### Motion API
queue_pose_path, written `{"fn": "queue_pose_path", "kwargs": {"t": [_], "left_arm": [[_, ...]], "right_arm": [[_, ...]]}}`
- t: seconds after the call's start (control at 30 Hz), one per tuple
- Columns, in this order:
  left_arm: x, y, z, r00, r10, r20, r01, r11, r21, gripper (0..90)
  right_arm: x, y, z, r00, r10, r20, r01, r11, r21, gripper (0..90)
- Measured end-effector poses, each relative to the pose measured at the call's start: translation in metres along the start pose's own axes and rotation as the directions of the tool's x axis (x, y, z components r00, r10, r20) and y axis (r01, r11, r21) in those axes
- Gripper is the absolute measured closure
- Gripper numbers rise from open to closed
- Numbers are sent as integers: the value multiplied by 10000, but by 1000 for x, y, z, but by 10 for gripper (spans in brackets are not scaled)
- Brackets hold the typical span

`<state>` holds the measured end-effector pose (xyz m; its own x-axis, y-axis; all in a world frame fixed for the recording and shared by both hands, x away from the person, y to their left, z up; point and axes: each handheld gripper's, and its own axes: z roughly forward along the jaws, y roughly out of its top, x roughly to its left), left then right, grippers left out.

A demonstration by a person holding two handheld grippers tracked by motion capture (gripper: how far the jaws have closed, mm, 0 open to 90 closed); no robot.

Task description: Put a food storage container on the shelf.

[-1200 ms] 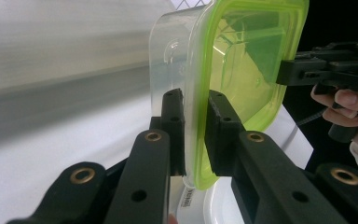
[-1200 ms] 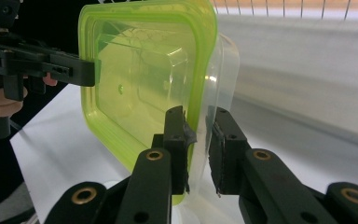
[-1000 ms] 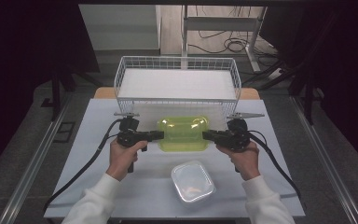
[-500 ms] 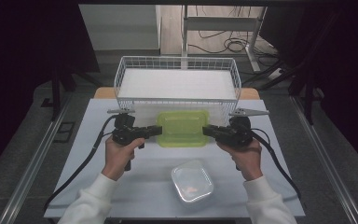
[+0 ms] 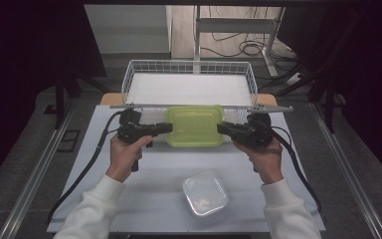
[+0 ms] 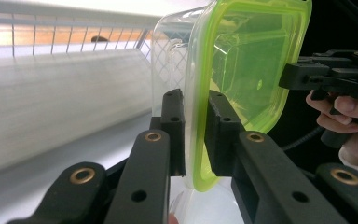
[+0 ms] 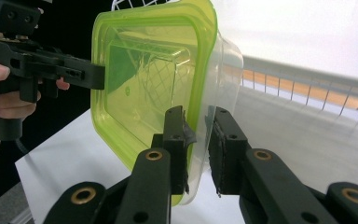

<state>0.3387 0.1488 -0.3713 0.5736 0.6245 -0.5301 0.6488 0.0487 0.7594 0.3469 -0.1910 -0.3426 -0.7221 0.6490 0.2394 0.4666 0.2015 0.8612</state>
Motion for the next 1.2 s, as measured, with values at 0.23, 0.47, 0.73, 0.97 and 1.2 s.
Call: {"fn": "queue_pose_path", "kwargs": {"t": [0.23, 0.47, 0.73, 0.97, 1.2], "left_arm": [[-6, 20, -7, 9997, 239, -64, -240, 9995, -201, 803], [-8, 46, -9, 9991, 398, -130, -402, 9987, -309, 803], [-4, 69, -6, 9989, 425, -187, -431, 9986, -301, 804], [-1, 85, -1, 9982, 533, -262, -539, 9983, -237, 805], [3, 99, 5, 9989, 435, -167, -438, 9989, -147, 805]], "right_arm": [[0, 24, -4, 9998, -184, -40, 183, 9996, -201, 770], [-5, 45, -4, 9995, -258, -181, 251, 9991, -354, 773], [-14, 65, -1, 9995, -89, -308, 77, 9992, -385, 777], [-23, 79, 3, 9996, 131, -250, -141, 9991, -394, 781], [-30, 90, 4, 9996, 233, -175, -239, 9992, -327, 779]]}}
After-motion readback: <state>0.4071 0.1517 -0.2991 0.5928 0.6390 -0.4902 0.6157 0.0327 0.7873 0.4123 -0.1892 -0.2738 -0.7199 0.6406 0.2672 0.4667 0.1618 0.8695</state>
